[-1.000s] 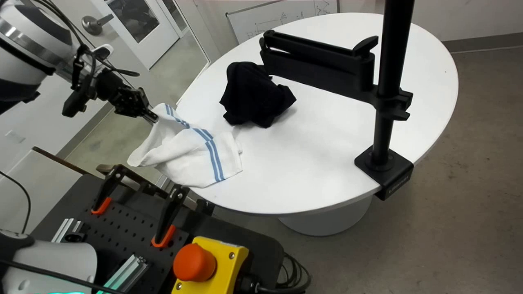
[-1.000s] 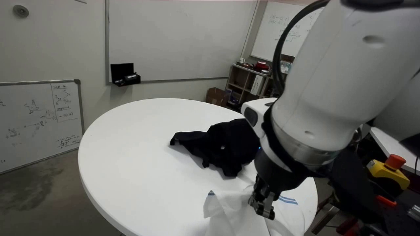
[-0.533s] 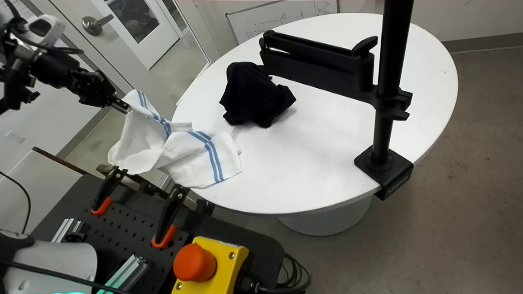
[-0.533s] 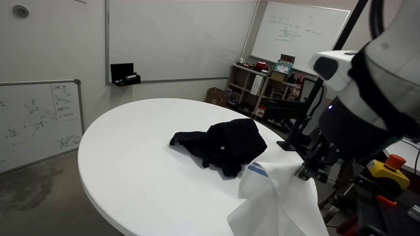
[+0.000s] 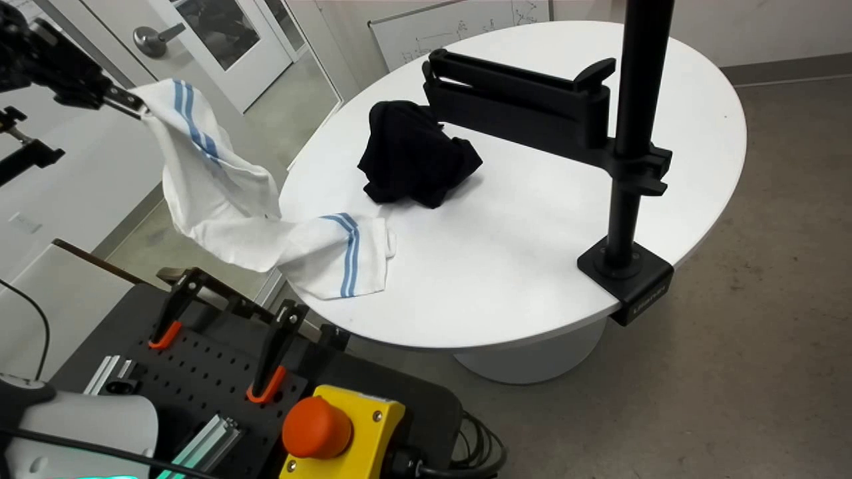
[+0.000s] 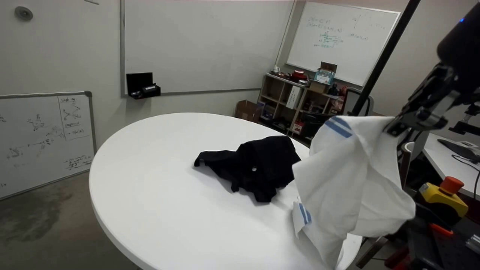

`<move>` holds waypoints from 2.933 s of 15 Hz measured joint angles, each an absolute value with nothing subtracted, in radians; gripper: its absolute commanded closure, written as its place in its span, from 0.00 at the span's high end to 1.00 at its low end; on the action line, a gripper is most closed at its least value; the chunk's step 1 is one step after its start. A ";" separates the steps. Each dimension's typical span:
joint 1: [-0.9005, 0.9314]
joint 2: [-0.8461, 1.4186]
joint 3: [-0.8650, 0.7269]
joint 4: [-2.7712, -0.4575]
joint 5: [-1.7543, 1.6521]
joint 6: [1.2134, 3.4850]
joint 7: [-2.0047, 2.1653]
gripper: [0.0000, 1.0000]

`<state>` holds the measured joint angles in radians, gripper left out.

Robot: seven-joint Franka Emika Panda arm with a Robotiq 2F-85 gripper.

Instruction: Hang the white cloth on the stand

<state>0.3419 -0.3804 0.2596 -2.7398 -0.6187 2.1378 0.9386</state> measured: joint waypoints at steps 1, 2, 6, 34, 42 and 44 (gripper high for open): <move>0.323 -0.419 0.268 -2.738 -0.619 2.100 0.937 0.00; 0.303 -0.453 0.273 -2.736 -0.619 2.065 0.936 0.00; 0.213 -0.553 0.273 -2.716 -0.627 1.949 0.922 0.00; -0.101 -0.255 0.079 -2.219 -0.946 1.625 0.904 0.00; -0.096 -0.038 0.039 -1.973 -0.946 1.538 0.902 0.00; -0.096 0.007 0.023 -1.917 -0.943 1.509 0.900 0.00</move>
<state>-0.0961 0.0067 0.0234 -1.9171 -0.9431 1.5088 0.9001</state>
